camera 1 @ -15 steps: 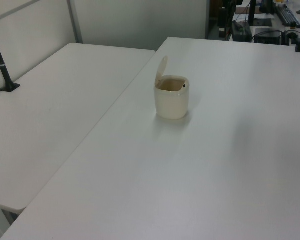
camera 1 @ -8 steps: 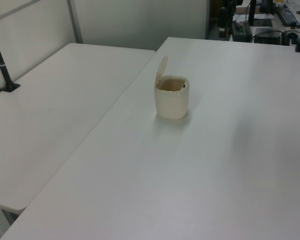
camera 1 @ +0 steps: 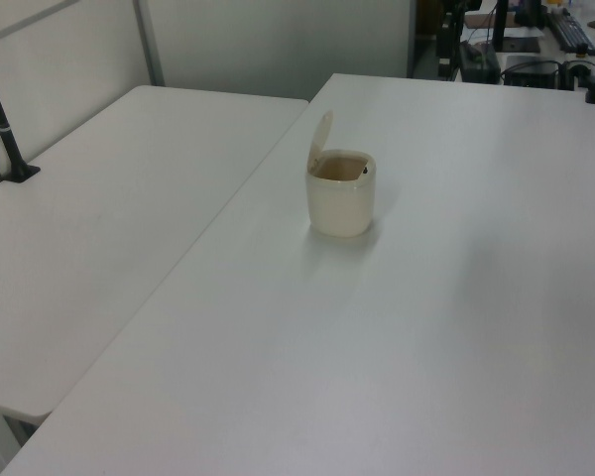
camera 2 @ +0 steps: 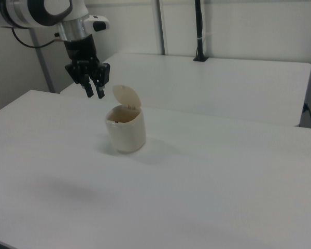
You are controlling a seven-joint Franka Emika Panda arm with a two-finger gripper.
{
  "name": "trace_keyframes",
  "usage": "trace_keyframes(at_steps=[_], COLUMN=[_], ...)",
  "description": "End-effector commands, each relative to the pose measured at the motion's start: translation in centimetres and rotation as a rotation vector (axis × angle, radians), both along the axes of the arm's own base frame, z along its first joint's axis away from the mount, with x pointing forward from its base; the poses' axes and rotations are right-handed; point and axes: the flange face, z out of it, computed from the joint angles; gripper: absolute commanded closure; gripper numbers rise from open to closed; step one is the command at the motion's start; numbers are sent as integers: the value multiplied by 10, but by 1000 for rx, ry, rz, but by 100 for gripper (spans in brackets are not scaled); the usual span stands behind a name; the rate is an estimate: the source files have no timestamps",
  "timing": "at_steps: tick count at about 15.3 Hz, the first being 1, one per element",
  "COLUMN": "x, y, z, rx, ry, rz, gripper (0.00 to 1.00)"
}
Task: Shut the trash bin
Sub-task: 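Move the gripper over the open lid of the cream trash bin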
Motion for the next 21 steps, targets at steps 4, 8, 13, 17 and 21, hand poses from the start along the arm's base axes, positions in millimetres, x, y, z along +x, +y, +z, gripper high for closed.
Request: trace_keyframes(at_steps=[4, 8, 13, 17, 21], x=[6, 26, 57, 80, 98], y=[-1, 2, 5, 8, 13], z=[-7, -14, -24, -31, -20], rx=[-11, 4, 11, 38, 46], ry=[-21, -107, -254, -385, -502], rz=[28, 20, 27, -43, -53], gripper=[99, 99, 99, 100, 100])
